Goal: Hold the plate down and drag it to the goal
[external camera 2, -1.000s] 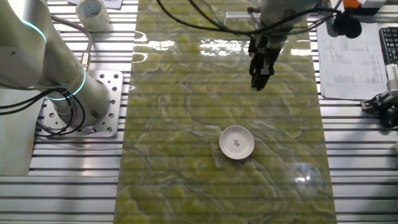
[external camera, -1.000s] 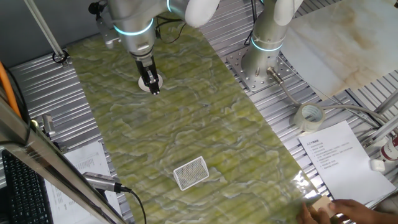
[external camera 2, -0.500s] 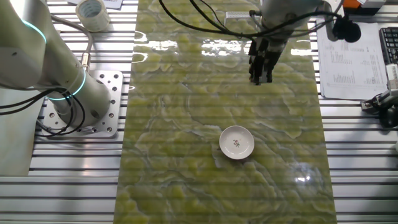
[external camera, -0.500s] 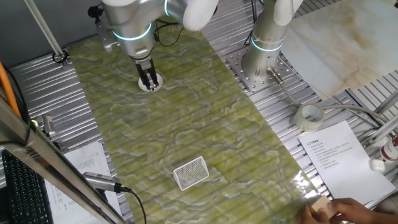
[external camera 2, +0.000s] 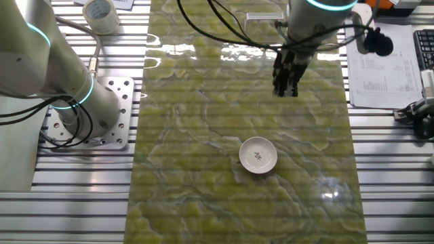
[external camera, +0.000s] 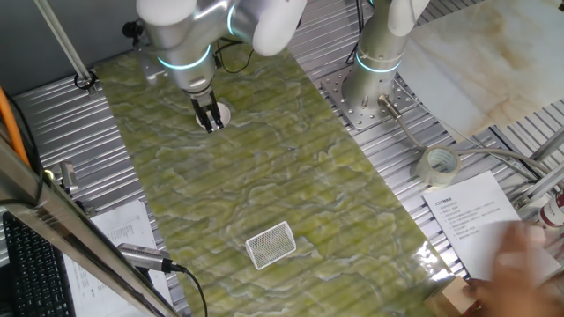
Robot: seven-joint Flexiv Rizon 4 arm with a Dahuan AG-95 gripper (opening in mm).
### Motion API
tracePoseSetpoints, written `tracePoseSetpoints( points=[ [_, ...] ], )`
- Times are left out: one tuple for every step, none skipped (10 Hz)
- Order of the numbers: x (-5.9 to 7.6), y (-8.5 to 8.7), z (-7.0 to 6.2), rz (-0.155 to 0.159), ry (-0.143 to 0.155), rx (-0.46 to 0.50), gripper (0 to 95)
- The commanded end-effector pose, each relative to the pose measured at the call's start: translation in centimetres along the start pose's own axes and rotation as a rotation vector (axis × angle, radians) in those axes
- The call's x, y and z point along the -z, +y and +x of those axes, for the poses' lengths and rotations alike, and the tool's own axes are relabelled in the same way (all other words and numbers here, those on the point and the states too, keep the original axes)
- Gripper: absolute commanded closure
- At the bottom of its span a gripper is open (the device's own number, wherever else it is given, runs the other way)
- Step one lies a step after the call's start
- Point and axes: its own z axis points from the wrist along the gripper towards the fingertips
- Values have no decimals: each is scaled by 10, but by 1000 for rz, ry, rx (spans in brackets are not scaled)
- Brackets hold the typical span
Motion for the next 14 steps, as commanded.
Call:
tracePoseSetpoints(
  points=[
    [-14,-3,1,2,0,11,950],
    [-25,-9,2,4,0,23,950],
    [-30,-15,4,3,0,36,950],
    [-33,-24,5,3,0,54,950],
    [-36,-34,6,3,0,76,950],
    [-39,-41,7,4,1,93,950],
    [-39,-42,8,4,3,95,950],
    [-39,-42,7,4,3,91,950],
    [-40,-42,7,5,2,86,950],
    [-40,-42,7,5,4,77,950],
    [-40,-42,7,5,6,77,950],
    [-41,-42,7,4,10,80,950],
    [-42,-42,7,4,11,82,950],
    [-43,-42,7,4,12,77,950]
  ],
)
